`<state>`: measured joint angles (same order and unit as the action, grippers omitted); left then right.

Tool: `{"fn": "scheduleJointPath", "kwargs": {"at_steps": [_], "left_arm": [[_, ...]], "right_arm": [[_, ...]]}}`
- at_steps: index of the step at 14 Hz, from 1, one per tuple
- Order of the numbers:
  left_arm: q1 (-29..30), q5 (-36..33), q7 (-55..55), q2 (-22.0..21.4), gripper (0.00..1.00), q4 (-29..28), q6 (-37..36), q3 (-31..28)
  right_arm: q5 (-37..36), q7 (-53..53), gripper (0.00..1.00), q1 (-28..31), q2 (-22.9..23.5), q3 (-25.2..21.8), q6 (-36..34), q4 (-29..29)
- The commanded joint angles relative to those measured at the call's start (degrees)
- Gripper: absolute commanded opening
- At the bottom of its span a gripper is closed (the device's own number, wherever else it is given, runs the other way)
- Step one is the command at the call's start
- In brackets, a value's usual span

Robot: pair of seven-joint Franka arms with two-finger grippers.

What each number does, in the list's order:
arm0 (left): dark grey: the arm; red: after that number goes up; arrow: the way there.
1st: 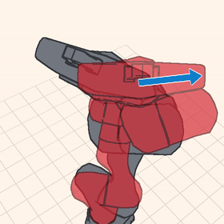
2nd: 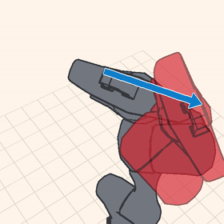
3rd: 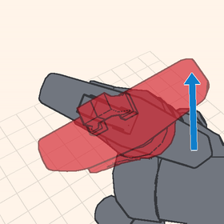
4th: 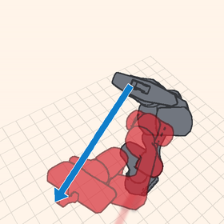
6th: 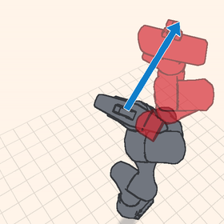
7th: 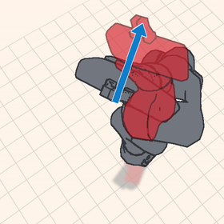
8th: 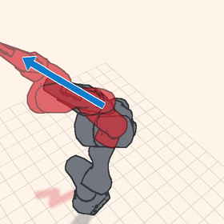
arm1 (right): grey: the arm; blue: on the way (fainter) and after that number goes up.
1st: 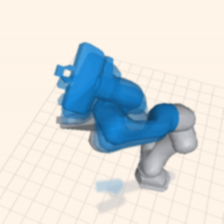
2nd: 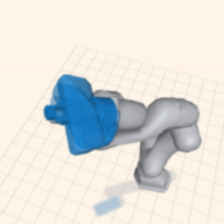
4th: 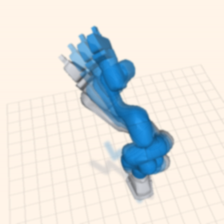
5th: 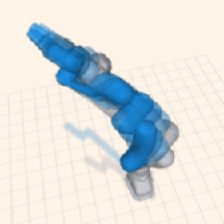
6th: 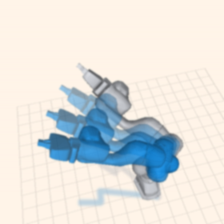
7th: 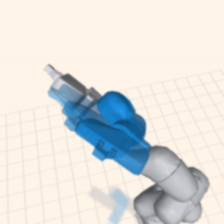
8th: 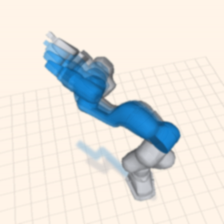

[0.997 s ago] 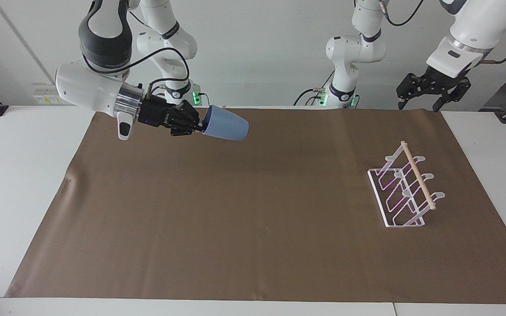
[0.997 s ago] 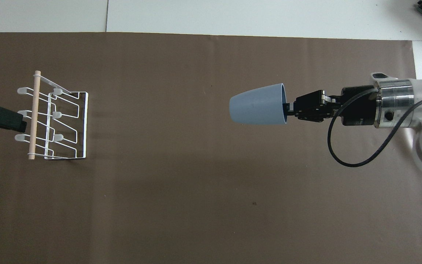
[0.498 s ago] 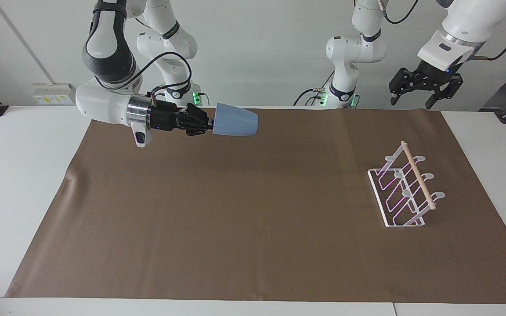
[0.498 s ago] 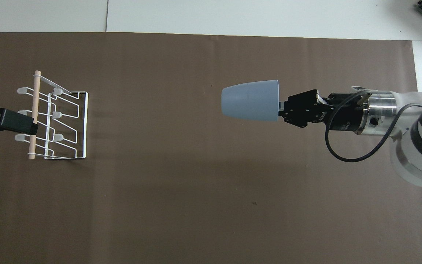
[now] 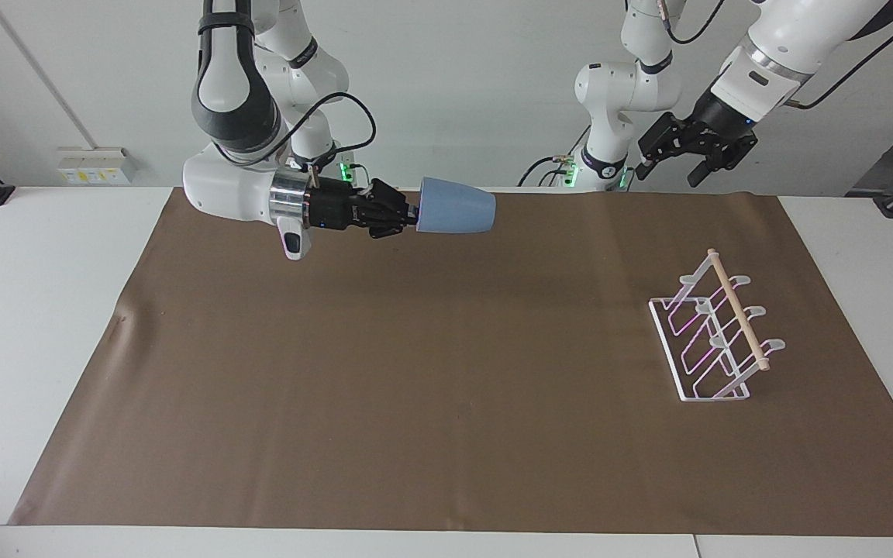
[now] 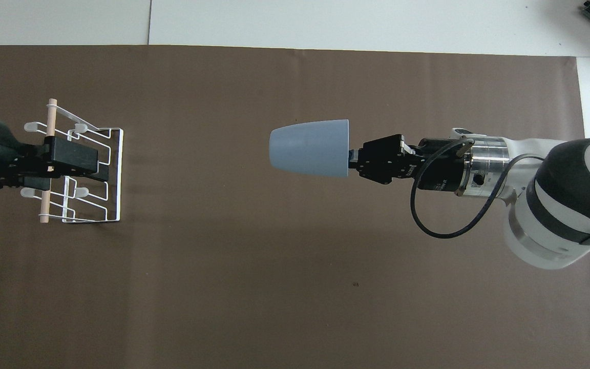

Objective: Hang cup on cup holder
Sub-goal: 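Reach the open left gripper around the cup's closed end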

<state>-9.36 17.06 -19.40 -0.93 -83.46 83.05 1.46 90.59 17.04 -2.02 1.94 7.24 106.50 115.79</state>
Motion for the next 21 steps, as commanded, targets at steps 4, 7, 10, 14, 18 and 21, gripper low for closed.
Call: {"fn": "scheduleJointPath", "kwargs": {"at_steps": [4, 7, 10, 14, 18, 21], "left_arm": [[-2.24, 9.30, -27.57, 2.16, 1.00, -0.91, 6.84, 2.74], [-2.41, 11.41, -43.15, 3.13, 1.00, -1.17, 11.33, 6.00], [-4.43, 12.21, -55.46, 3.83, 1.00, -1.52, 15.20, 6.19], [-8.56, 12.03, -74.67, 4.01, 1.00, -3.89, 23.80, 6.01], [-9.00, 12.30, -86.74, 3.84, 1.00, -5.56, 26.28, 6.18], [-10.76, 14.13, -91.86, 3.22, 1.00, -8.46, 28.40, 6.19]], "right_arm": [[2.75, 1.68, 0.00, -1.49, -1.50, 0.14, 1.51, 1.72], [2.75, 1.68, 0.00, -1.58, -1.50, 0.23, 1.69, 1.64], [2.75, 1.51, 0.00, -1.67, -1.58, 0.23, 1.43, 1.72], [2.75, 1.42, 0.00, -2.02, -1.58, 0.14, 1.60, 1.72], [2.66, 1.42, 0.00, -2.02, -1.58, 0.14, 1.60, 1.72], [2.48, 1.42, 0.00, -2.02, -1.58, 0.14, 1.69, 1.72]]}}
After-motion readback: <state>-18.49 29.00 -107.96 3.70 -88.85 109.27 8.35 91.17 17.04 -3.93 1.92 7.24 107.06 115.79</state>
